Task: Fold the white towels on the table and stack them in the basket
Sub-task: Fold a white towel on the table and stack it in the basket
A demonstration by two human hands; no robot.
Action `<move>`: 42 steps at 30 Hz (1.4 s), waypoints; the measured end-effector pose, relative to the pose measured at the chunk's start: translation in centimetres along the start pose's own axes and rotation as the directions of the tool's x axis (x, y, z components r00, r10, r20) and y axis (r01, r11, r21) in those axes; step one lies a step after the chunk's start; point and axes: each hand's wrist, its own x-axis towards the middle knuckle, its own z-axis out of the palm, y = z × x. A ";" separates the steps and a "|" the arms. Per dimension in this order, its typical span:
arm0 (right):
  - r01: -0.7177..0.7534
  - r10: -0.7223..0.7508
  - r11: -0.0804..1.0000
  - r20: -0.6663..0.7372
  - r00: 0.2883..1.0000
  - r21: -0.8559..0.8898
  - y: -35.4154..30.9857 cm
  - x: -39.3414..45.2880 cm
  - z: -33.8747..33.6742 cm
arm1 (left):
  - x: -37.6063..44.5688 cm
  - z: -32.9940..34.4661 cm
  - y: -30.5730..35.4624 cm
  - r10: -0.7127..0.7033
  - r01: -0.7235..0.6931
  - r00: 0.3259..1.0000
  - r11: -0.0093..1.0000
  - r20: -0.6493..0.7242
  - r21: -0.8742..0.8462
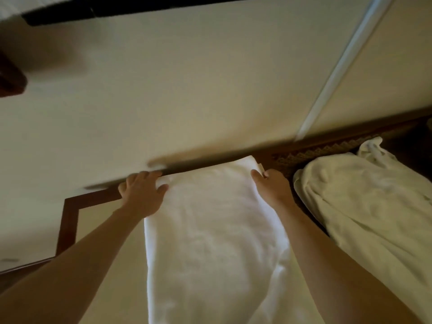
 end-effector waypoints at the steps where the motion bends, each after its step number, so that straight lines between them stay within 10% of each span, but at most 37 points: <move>1: 0.024 -0.024 0.999 -0.013 1.000 -0.031 -0.4 1.0 0.6 | 0.3 -0.2 -0.8 -0.002 0.002 1.000 1.000 0.011 0.030; 11: 0.264 -0.427 0.812 -0.222 0.877 -0.521 -0.3 1.0 3.9 | -0.9 1.9 0.8 -0.068 -0.003 0.950 0.974 -0.304 -0.226; 13: 0.499 -0.590 0.659 0.024 0.807 -0.563 -0.8 -1.3 5.9 | -3.4 3.3 3.3 0.127 -0.201 0.922 0.964 -0.365 -0.173; 16: 0.704 -0.584 0.487 0.406 0.703 -0.517 -0.7 -3.7 8.5 | -5.5 5.8 5.5 0.289 -0.296 0.954 0.949 -0.076 -0.106; 28: 0.088 -0.037 0.807 0.099 0.994 -0.584 2.1 2.6 2.2 | -5.1 4.3 -2.2 -0.191 0.195 0.980 0.977 0.060 -0.086; 33: 0.196 -0.174 0.834 0.091 0.981 -0.516 3.0 -7.0 2.1 | -14.9 3.1 -2.3 -0.058 -0.033 0.977 0.907 -0.203 -0.419; 36: 0.206 -0.221 0.899 0.006 0.975 -0.387 4.7 -14.5 2.1 | -22.4 3.5 -3.4 0.041 -0.071 0.997 0.831 -0.066 -0.552; 42: 0.181 -0.195 0.964 -0.056 0.979 -0.195 8.3 -27.5 3.4 | -31.8 5.8 -7.5 0.020 0.042 0.964 0.974 0.264 -0.224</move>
